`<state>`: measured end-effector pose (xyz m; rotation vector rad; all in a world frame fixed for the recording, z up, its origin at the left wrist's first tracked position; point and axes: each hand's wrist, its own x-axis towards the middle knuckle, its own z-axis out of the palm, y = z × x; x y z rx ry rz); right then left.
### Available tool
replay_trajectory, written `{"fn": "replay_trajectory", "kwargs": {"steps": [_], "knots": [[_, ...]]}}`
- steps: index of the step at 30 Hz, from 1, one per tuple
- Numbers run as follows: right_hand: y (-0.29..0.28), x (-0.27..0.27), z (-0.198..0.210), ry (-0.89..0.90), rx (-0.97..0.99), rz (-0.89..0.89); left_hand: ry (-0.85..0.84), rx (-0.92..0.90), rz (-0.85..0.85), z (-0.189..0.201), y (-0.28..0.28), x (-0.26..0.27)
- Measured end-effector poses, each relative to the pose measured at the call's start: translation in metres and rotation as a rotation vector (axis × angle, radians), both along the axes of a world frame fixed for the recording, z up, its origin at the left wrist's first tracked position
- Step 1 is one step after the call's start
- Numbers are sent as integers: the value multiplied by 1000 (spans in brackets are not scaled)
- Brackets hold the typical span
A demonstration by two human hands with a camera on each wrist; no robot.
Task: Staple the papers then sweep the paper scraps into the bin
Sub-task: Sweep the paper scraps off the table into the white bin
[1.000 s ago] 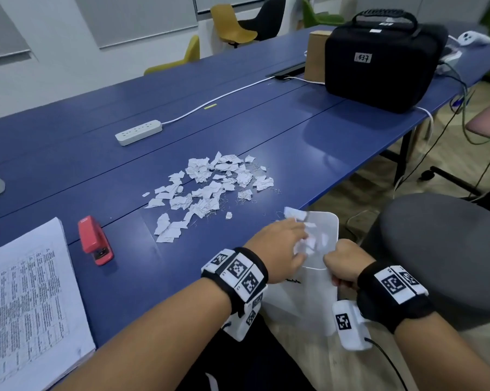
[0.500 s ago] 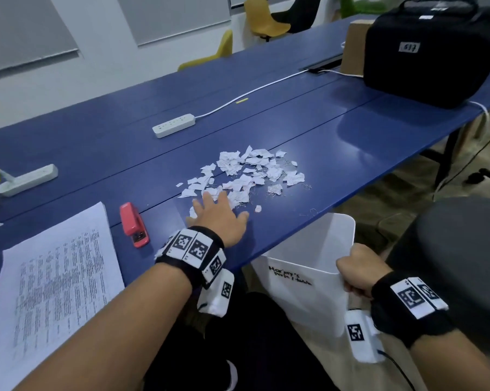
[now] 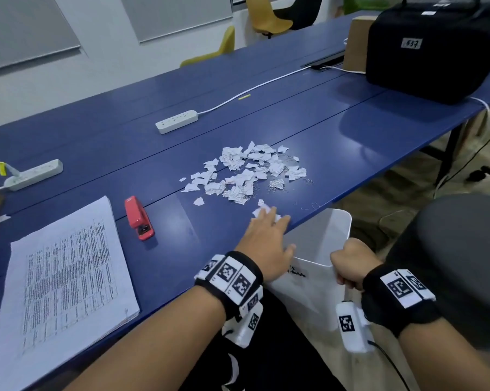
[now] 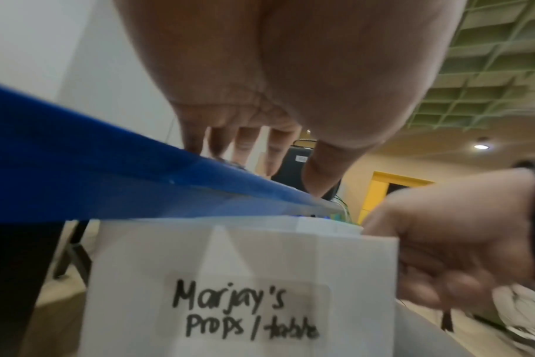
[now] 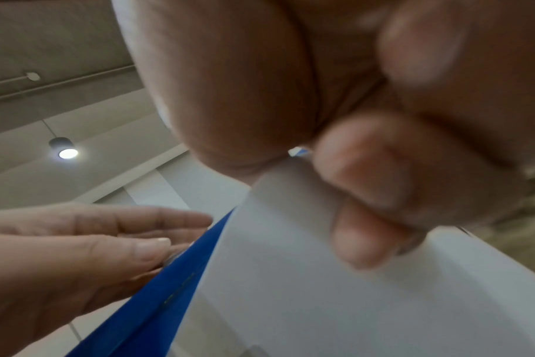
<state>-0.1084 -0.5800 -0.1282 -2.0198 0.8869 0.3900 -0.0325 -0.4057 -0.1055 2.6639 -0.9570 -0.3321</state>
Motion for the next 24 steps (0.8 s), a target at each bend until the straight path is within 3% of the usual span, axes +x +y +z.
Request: {"fn": "replay_trajectory", "kwargs": {"steps": [2, 5, 8, 10, 12, 14, 17, 20, 24], "knots": [[-2, -1, 0, 3, 3, 4, -26, -109, -146, -6, -7, -8], [-5, -2, 1, 4, 16, 7, 65, -267, -288, -8, -14, -12], [-9, -2, 2, 7, 12, 10, 248, -528, -157, -2, -15, -4], [-10, -3, 4, 17, 6, 15, 216, -633, -29, 6, -13, 10], [-12, -3, 5, 19, 7, 11, 4, -564, 80, 12, -9, 35], [-13, -3, 5, 18, 12, 5, -111, -322, 252, 16, -3, 63], [-13, -1, 6, 22, 8, 2, 15, 61, 459, 16, 7, 87], [-13, 0, 8, 26, 13, 7, 82, 209, 324, 11, 3, 84], [-17, -1, 10, 21, 5, 0, 77, 212, 122, 6, -13, 52]]}}
